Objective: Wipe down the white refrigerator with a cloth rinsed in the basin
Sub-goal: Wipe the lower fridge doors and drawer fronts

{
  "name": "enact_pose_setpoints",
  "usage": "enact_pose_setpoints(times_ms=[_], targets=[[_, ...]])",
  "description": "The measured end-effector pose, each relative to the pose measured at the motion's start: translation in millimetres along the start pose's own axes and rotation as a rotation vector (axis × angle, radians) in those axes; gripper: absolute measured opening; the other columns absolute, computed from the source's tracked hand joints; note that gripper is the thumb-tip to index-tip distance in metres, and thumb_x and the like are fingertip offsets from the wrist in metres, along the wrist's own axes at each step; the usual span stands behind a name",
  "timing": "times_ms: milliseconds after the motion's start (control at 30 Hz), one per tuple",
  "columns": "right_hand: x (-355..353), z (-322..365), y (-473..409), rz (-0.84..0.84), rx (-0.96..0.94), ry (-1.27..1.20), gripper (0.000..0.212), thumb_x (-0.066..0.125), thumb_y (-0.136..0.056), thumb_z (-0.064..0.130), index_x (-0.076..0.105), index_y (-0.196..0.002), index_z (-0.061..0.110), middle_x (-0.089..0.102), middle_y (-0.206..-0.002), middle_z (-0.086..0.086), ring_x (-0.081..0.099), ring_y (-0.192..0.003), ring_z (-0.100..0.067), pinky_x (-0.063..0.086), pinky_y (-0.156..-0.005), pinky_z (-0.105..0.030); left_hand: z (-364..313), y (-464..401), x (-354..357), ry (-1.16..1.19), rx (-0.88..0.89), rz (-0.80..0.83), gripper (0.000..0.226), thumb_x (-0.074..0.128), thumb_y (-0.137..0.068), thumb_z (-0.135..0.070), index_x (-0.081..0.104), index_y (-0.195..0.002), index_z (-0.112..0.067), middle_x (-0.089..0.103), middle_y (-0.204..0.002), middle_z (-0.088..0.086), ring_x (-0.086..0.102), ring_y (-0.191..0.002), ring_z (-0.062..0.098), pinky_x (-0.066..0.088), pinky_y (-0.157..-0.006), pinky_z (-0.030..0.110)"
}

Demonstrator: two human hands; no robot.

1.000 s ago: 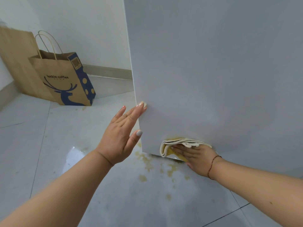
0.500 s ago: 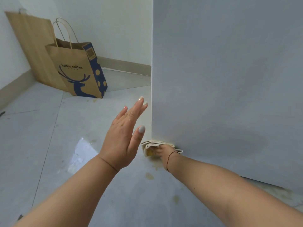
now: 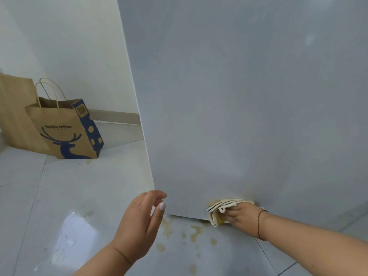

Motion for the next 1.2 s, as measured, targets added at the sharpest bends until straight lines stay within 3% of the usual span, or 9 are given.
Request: enact_pose_setpoints(times_ms=[67,133,233,333,533,667,867,967,1200], targets=[[-3.0,-13.9,3.5,-0.030,0.109,-0.131,0.036,0.087,-0.030,0.038,0.074,-0.062,0.028,0.071,-0.076,0.015,0.067,-0.091,-0.005,0.049,-0.094,-0.021,2.3,2.2,3.6,0.015,-0.078,0.152,0.012,0.041,-0.095,-0.049,0.054,-0.094,-0.047,0.063,-0.081,-0.018,0.057,-0.078,0.002,0.043,-0.070,0.015],[-34.9,-19.0,15.1,-0.153,0.194,-0.246,0.029,0.086,-0.038,0.034,0.067,-0.058,0.027,0.064,-0.059,0.012,0.064,-0.067,-0.012,0.055,-0.076,-0.027,-0.3,-0.6,6.1,0.113,-0.179,0.319,0.010,0.052,-0.096,-0.036,0.057,-0.090,-0.042,0.068,-0.082,-0.011,0.058,-0.071,0.009,0.049,-0.069,0.025],[-98.4,-13.1,48.8,-0.287,0.225,-1.010,0.023,0.067,-0.078,0.022,0.069,-0.097,0.033,0.071,-0.097,0.009,0.062,-0.096,-0.013,0.049,-0.091,-0.029,-17.7,-5.5,-1.4,0.344,-0.355,0.460,0.016,0.059,-0.088,-0.044,0.067,-0.089,-0.031,0.072,-0.093,0.000,0.062,-0.081,0.014,0.050,-0.087,0.039],[-139.8,-4.9,75.8,-0.403,0.101,-1.660,0.017,0.072,-0.081,0.027,0.068,-0.091,0.039,0.068,-0.091,0.014,0.061,-0.086,0.000,0.051,-0.083,-0.021,-39.4,3.5,-4.7,0.655,-0.505,0.528,0.046,0.057,-0.075,-0.055,0.076,-0.094,-0.017,0.073,-0.100,0.008,0.066,-0.097,0.017,0.050,-0.094,0.039],[-151.1,32.7,79.5,-0.627,0.049,-2.463,0.035,0.080,-0.071,0.024,0.072,-0.101,0.010,0.070,-0.099,-0.011,0.065,-0.090,-0.021,0.052,-0.082,-0.031,-49.4,47.7,14.1,1.177,-0.936,0.570,0.038,0.056,-0.089,-0.021,0.077,-0.071,0.005,0.073,-0.078,0.024,0.073,-0.064,0.028,0.053,-0.046,0.026],[-139.8,45.6,69.1,-0.745,0.516,-2.369,0.028,0.063,-0.088,0.029,0.065,-0.112,0.017,0.072,-0.099,-0.003,0.068,-0.093,-0.016,0.055,-0.084,-0.034,-49.9,55.4,23.7,1.280,-1.003,0.568,0.049,0.059,-0.080,-0.038,0.073,-0.108,0.000,0.071,-0.109,0.023,0.071,-0.096,0.036,0.056,-0.077,0.043],[-169.7,57.9,61.4,-0.780,0.390,-1.800,0.082,0.047,-0.070,0.084,0.035,-0.140,0.043,0.044,-0.133,0.027,0.045,-0.121,0.009,0.039,-0.102,-0.018,-65.0,22.3,20.2,1.545,-0.966,0.458,0.092,0.029,-0.089,-0.068,0.055,-0.128,0.011,0.054,-0.127,0.035,0.057,-0.110,0.040,0.052,-0.091,0.044],[-174.3,40.2,71.2,-0.996,0.537,-1.598,0.052,0.056,-0.084,0.061,0.035,-0.131,0.059,0.043,-0.124,0.036,0.040,-0.119,0.013,0.037,-0.092,-0.006,-78.0,4.1,14.1,1.617,-0.843,0.515,0.094,0.030,-0.090,-0.074,0.045,-0.139,0.005,0.052,-0.134,0.029,0.055,-0.116,0.040,0.045,-0.096,0.043],[-217.4,-13.0,140.9,-1.596,0.788,-1.295,0.041,0.043,-0.084,0.042,0.050,-0.123,0.052,0.058,-0.114,0.031,0.061,-0.103,-0.005,0.056,-0.076,-0.032,-110.1,-51.0,-26.7,1.433,-0.524,0.439,0.072,0.037,-0.089,-0.068,0.049,-0.137,-0.015,0.063,-0.126,0.024,0.062,-0.115,0.039,0.044,-0.104,0.052]])
Point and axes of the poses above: each hand's wrist, its own y-axis away from the middle knuckle, its own x-axis out of the palm, z = x × y, the point moved 4 cm from there along -y, towards the middle knuckle
